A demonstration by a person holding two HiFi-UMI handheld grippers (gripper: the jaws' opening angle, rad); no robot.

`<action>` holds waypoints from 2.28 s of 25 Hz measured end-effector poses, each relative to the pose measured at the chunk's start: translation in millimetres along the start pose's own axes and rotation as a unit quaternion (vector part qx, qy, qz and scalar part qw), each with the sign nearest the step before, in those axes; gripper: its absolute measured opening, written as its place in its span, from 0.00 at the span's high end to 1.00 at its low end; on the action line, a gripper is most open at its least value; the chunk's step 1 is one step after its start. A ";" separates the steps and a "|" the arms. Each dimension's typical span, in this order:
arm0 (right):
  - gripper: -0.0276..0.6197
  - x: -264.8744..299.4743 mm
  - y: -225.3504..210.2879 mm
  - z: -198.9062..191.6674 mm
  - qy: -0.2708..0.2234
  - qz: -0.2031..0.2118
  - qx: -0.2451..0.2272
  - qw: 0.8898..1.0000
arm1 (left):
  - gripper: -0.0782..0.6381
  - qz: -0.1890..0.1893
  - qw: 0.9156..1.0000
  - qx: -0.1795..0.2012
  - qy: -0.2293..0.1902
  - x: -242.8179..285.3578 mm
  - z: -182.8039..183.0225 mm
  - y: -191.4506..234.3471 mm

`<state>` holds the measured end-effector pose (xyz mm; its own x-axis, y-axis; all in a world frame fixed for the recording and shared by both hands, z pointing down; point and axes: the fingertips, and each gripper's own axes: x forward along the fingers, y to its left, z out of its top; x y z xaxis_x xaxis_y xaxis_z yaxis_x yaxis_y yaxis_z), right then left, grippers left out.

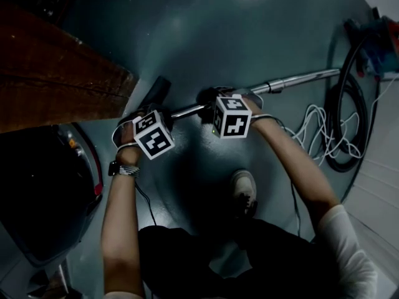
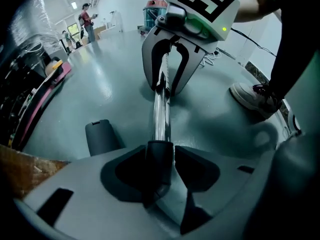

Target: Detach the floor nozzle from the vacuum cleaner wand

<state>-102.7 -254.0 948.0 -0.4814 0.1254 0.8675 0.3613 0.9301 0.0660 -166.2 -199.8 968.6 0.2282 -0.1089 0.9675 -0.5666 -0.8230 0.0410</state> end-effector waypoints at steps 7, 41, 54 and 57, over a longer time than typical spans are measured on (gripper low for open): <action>0.69 14.0 0.2 -12.2 0.033 0.011 -0.028 0.999 | 0.63 0.004 0.998 0.036 0.049 8.0 -9.6 1.7; 0.70 -8.9 29.7 -10.8 0.039 -0.026 -0.104 0.994 | 0.64 -0.050 0.997 -0.055 -0.027 -16.7 -4.5 -38.7; 0.70 -10.7 30.4 -9.0 0.040 -0.019 -0.103 0.994 | 0.65 0.014 0.999 0.049 0.018 -19.9 -9.5 -39.1; 0.70 -11.2 32.8 -9.5 0.038 -0.020 -0.104 0.994 | 0.66 0.000 1.000 0.027 0.013 -18.6 -10.4 -42.1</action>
<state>-78.0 -228.2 945.1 -0.4402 0.0553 0.8962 0.5038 0.8414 0.1956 -154.9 -157.3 951.4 0.2063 -0.0948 0.9739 -0.5228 -0.8520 0.0278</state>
